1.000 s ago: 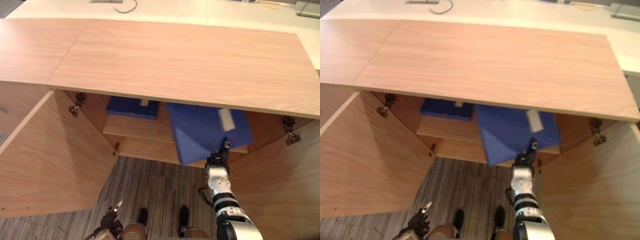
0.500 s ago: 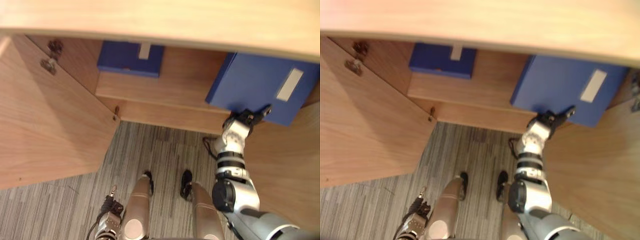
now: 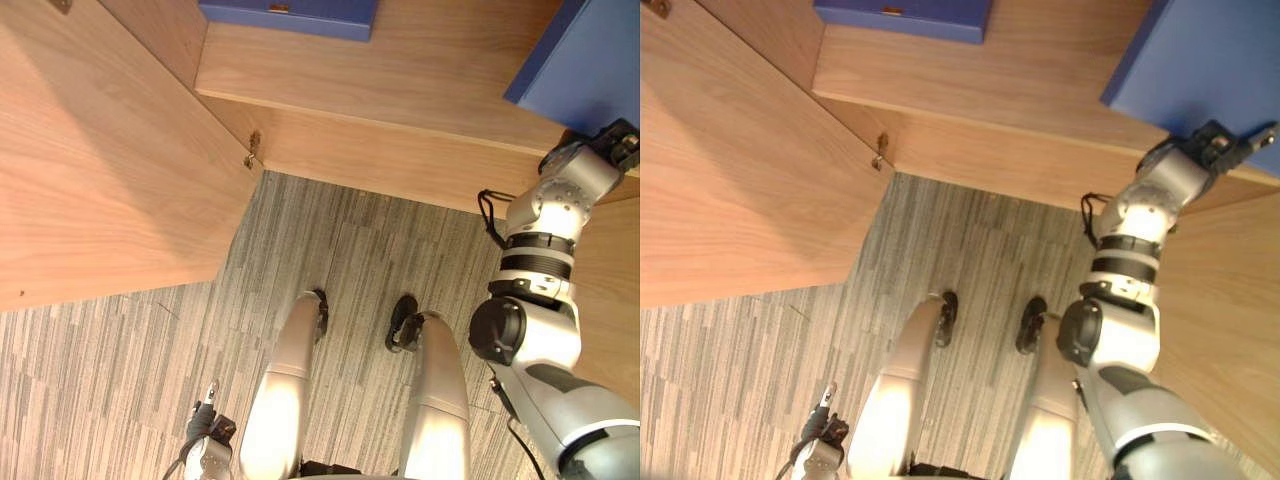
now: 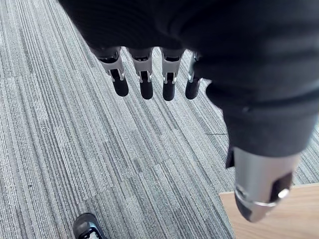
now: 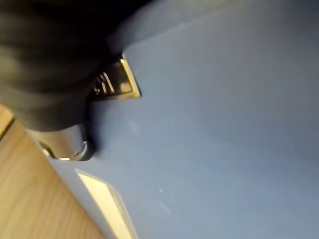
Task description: Walk over to the cabinet, pick up the folder, carry it to the office cabinet, place the folder inside the office cabinet, then close the office cabinet door
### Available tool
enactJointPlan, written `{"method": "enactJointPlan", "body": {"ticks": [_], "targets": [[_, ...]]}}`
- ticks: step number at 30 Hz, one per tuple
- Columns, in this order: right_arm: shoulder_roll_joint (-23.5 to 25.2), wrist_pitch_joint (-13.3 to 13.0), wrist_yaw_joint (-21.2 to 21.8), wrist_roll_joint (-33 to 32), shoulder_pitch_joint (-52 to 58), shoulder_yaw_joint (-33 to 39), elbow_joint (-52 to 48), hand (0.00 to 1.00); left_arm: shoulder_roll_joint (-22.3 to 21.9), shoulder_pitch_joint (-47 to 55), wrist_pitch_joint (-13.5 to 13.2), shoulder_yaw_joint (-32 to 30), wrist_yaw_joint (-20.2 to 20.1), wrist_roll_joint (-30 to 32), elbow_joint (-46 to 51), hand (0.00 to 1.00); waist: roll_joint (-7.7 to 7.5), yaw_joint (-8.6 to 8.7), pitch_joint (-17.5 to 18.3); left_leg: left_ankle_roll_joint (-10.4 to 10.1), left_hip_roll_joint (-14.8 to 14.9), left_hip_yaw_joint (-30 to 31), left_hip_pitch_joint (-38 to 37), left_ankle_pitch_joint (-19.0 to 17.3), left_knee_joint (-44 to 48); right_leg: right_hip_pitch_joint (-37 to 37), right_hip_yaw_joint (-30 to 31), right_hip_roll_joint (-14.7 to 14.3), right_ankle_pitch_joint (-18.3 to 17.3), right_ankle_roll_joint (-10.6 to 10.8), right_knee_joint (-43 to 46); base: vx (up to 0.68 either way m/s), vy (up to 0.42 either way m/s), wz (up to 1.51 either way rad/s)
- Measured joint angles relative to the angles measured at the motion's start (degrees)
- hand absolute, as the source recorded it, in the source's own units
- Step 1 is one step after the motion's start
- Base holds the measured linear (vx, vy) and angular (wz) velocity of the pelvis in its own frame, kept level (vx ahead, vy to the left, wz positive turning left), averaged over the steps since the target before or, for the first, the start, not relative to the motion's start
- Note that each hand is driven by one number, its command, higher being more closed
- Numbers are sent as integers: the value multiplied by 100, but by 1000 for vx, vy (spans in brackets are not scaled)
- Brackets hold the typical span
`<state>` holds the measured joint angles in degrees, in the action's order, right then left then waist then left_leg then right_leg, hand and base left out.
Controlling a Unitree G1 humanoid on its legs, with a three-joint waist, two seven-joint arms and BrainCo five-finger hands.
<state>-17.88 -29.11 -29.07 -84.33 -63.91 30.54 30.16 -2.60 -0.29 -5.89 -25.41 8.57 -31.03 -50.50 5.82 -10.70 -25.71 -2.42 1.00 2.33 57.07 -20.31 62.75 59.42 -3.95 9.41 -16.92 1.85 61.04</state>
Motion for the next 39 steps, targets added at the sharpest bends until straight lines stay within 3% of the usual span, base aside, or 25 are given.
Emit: {"method": "enactJointPlan", "body": {"ticks": [5, 9, 10, 16, 18, 23, 26, 30, 35, 39], "targets": [[-423, 256, -58, -71, -279, -130, 432, 100, 13, 3, 20, 146, 0, 14, 220, 0, 8, 33, -4, -42, -25, 41, 17, 73, -178, 26, -51, 23, 31, -52, -112, 39, 21, 7], [-505, 296, -85, -217, -604, -408, 575, 100, 11, -5, 6, 678, 19, -12, 488, 0, 13, 136, -10, -65, -3, 45, -10, 105, -292, 1, -65, -3, 57, -84, -223, 46, 25, -1], [-540, 256, -96, -225, -650, -539, 575, 0, 6, -6, 3, 805, 21, -14, 583, 0, 19, 148, -14, -73, 6, 49, -53, 110, -333, -46, -77, -9, 57, -84, -259, 49, 24, -2], [-580, -37, -76, -203, -993, -726, 556, 0, 4, -4, 1, 976, 113, -29, 676, 0, 48, 170, -40, -128, 8, 101, -262, 195, -580, -250, -159, -10, 58, -88, -420, 33, 5, 4], [-688, 14, -12, -97, -1013, -823, 557, 0, 9, -3, 0, 978, 112, -28, 688, 0, 46, 169, -42, -142, 7, 121, -292, 223, -645, -280, -187, -5, 58, -88, -456, 24, 0, 7], [-1236, 710, 470, 804, -1089, -1729, 698, 0, 62, 7, -21, 977, 84, -25, 805, 0, 45, 212, -44, -189, 28, 143, -340, 300, -780, -314, -229, -19, 98, -148, -543, 0, 0, 0], [-1365, 1001, 666, 964, -1243, -2070, 985, 0, 85, 11, -21, 977, 31, -25, 830, 0, 42, 235, -61, -174, 62, 146, -474, 350, -939, -466, -290, -33, 173, -243, -709, 11, 9, -2], [-1574, 1697, 1114, 1410, -1558, -3231, 1555, 0, 133, 17, -21, 980, -142, -27, 850, 0, 41, 273, -60, -157, 141, 114, -728, 561, -1445, -751, -364, -130, 404, -284, -1248, 21, 15, -3], [-1570, 2520, 1444, 2082, -1886, -4553, 2273, 0, 274, 20, -21, 1027, -216, -45, 1045, 0, 39, 280, -61, -163, 235, 61, -795, 691, -1770, -818, -362, -243, 606, -309, -1623, 52, 30, -6], [-1532, 2916, 1577, 2555, -1882, -5291, 2766, 0, 325, 23, -21, 1102, -293, -50, 1198, 0, 38, 208, -60, -148, 329, -37, -1005, 834, -2172, -1024, -316, -370, 850, -301, -2135, 57, 41, -18]]}}
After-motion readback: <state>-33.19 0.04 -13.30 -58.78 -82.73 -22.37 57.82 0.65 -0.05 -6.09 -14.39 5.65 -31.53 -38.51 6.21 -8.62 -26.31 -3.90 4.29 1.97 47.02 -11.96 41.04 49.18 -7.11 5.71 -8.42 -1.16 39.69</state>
